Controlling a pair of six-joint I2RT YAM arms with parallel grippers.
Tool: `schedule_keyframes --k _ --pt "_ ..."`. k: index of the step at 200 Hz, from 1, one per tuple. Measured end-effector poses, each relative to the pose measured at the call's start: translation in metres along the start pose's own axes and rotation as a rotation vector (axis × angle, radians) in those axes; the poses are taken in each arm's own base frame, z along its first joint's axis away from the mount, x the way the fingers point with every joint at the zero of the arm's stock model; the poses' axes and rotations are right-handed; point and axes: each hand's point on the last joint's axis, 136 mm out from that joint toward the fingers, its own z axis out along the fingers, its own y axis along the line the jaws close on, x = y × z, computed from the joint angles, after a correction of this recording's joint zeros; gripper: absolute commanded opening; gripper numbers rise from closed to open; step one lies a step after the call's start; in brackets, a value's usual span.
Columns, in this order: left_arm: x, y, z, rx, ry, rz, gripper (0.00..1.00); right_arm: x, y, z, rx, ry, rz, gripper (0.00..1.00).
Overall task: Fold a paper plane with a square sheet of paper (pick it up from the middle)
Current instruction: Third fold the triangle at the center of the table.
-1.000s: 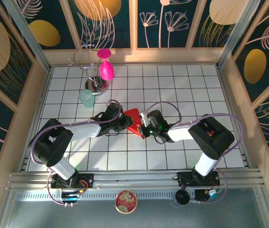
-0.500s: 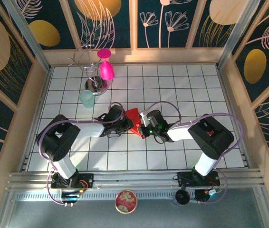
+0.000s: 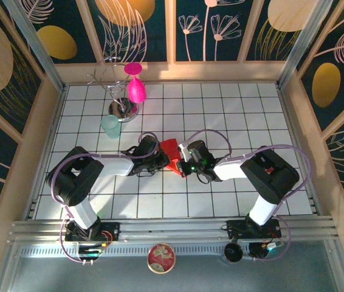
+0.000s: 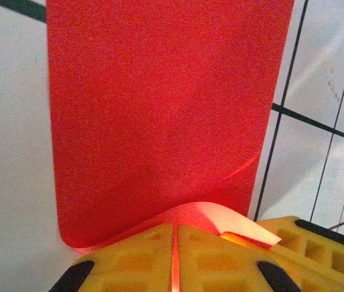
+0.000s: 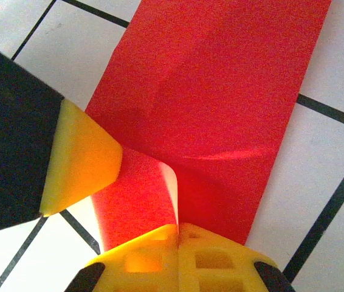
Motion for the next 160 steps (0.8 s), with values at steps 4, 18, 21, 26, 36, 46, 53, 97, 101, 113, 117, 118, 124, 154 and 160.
schedule_keyframes --k 4,18,21,26,36,46,53,97,101,113,117,118,124,154,160 --pt "0.000 0.001 0.000 -0.003 0.000 -0.001 0.09 0.000 0.000 0.000 0.000 0.003 0.001 0.01" --pt "0.001 0.006 0.001 -0.013 0.001 -0.005 0.09 0.000 0.000 0.000 0.001 0.010 0.006 0.05" --pt "0.002 0.007 0.002 -0.018 0.000 -0.007 0.09 0.000 0.000 0.000 0.001 0.012 0.007 0.07" --pt "0.002 0.008 0.002 -0.016 -0.001 -0.007 0.09 0.000 0.001 0.000 0.001 0.016 0.011 0.11" --pt "0.001 0.007 0.002 -0.013 -0.002 -0.009 0.09 -0.001 0.001 -0.002 0.000 0.021 0.026 0.17" --pt "0.001 0.007 0.002 -0.013 -0.006 -0.009 0.09 -0.003 0.000 -0.005 0.004 0.022 0.042 0.22" --pt "0.001 0.008 0.002 -0.013 -0.007 -0.009 0.09 -0.005 -0.001 -0.009 0.008 0.020 0.058 0.25" --pt "0.000 0.008 0.002 -0.011 -0.011 -0.009 0.09 -0.040 0.008 -0.037 -0.014 -0.050 0.168 0.23" --pt "0.000 0.008 0.002 -0.011 -0.011 -0.009 0.08 -0.041 0.010 -0.038 -0.022 -0.052 0.181 0.22" --pt "0.000 0.008 0.002 -0.011 -0.011 -0.009 0.09 -0.041 0.017 -0.040 -0.058 -0.041 0.208 0.17" --pt "0.000 0.008 0.002 -0.011 -0.011 -0.009 0.08 -0.040 0.019 -0.040 -0.072 -0.033 0.214 0.15" --pt "0.000 0.008 0.002 -0.011 -0.011 -0.009 0.09 -0.040 0.020 -0.040 -0.074 -0.031 0.216 0.14" --pt "0.000 0.008 0.002 -0.011 -0.011 -0.009 0.08 -0.037 0.022 -0.039 -0.090 -0.014 0.228 0.12" --pt "0.000 0.008 0.002 -0.011 -0.011 -0.009 0.08 -0.022 0.033 -0.035 -0.159 0.064 0.283 0.06" --pt "0.000 0.008 0.002 -0.011 -0.011 -0.009 0.08 -0.020 0.035 -0.033 -0.168 0.079 0.289 0.05"
